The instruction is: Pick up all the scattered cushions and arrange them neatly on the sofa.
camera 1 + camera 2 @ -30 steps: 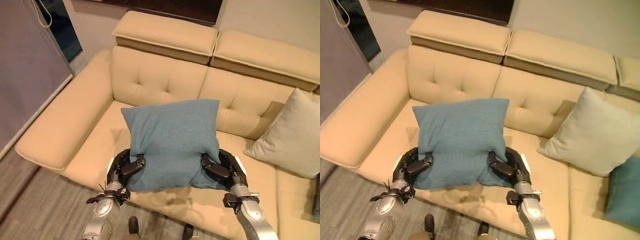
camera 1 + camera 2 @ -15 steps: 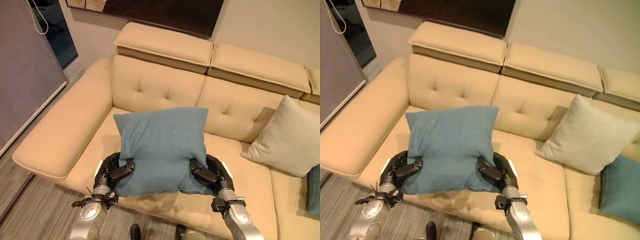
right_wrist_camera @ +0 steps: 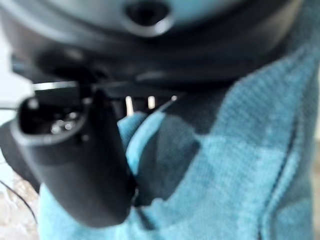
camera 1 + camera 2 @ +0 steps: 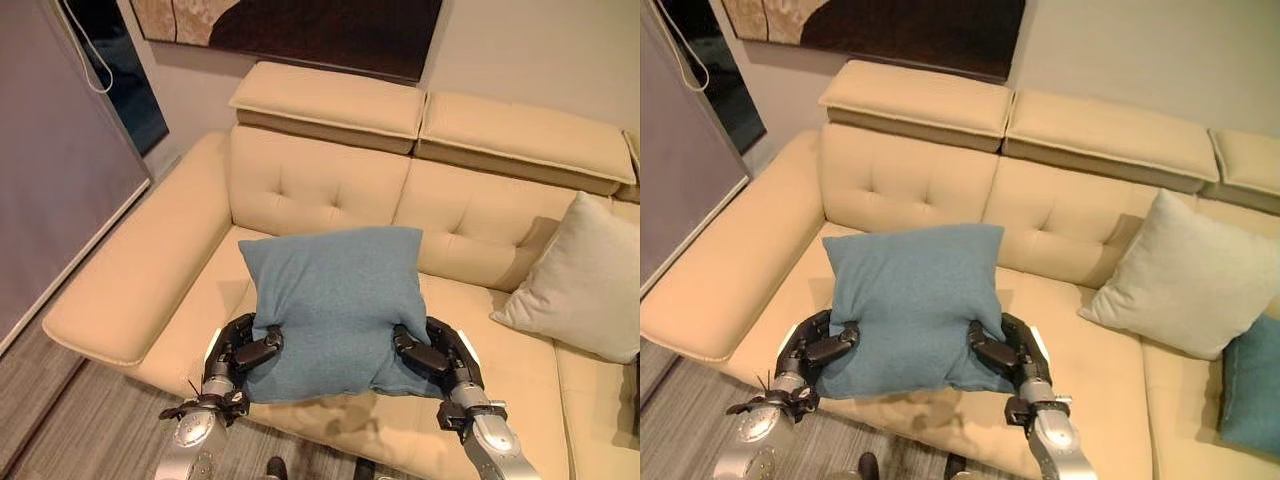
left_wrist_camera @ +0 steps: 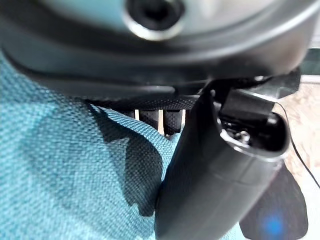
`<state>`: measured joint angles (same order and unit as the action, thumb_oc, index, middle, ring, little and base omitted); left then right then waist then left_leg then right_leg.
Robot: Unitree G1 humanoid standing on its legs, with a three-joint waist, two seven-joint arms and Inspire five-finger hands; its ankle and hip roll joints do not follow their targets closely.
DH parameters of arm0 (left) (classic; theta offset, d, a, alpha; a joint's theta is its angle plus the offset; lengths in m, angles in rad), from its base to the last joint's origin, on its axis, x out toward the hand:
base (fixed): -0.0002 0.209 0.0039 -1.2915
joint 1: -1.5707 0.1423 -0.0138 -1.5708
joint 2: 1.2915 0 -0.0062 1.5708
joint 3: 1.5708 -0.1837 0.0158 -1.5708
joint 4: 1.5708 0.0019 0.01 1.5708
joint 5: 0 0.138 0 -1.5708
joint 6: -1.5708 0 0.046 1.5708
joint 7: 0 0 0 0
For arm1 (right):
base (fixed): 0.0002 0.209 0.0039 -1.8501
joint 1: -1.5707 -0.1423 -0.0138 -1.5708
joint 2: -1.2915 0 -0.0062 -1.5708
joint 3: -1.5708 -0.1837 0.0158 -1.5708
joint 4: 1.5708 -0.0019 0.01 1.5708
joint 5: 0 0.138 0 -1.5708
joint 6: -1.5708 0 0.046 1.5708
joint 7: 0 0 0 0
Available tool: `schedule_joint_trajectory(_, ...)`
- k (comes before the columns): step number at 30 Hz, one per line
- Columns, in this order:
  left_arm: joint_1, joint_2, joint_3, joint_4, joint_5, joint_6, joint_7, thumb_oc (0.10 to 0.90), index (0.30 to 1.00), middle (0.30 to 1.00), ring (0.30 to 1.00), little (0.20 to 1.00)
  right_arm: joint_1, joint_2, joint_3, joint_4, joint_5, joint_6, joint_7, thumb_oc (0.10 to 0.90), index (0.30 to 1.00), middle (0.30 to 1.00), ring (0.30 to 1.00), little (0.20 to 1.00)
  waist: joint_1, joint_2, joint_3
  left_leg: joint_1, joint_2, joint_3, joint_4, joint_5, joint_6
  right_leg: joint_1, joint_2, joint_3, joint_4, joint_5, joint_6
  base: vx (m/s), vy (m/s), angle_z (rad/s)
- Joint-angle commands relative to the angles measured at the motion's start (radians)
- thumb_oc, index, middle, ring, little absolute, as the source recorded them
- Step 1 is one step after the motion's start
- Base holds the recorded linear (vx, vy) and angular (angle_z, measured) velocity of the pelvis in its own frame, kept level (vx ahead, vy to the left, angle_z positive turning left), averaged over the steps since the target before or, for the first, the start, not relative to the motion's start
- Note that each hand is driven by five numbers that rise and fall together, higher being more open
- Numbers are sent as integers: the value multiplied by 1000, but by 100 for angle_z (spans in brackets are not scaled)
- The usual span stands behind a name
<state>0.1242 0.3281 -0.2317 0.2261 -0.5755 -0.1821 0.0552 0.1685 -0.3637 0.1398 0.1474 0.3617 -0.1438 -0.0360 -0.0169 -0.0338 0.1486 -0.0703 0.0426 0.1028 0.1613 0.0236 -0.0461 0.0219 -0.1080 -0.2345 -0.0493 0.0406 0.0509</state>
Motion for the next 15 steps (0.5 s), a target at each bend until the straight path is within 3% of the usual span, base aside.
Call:
schedule_joint_trajectory(1,-102,-23,-45,-148,30,-111,-82,400,300,300,300,300,-129,33,-17,-158,63,-155,30,400,300,300,300,300,-18,-52,-53,-41,11,-25,24,-112,-4,-18,39,26,31,-70,34,124,105,-8)
schedule_joint_trajectory(3,-107,-22,-51,-156,33,-115,-65,400,300,300,300,300,-131,26,-21,-153,66,-157,20,400,300,300,300,300,-6,-42,-39,-81,40,-93,-41,-38,-22,-5,47,51,40,-94,34,167,176,-7)
schedule_joint_trajectory(7,-97,-18,-59,-155,33,-106,-82,400,300,300,300,300,-114,34,-34,-156,49,-151,23,400,300,300,300,300,-14,-21,-62,-24,40,-81,-112,-35,-25,18,30,61,45,-107,45,172,193,-48)
schedule_joint_trajectory(15,-79,20,-28,-168,37,-107,-88,400,300,300,300,300,-148,66,5,-145,20,-133,43,400,300,300,300,300,9,-19,-57,25,-10,-4,-108,-88,35,-26,-36,118,138,-97,90,87,205,-47)
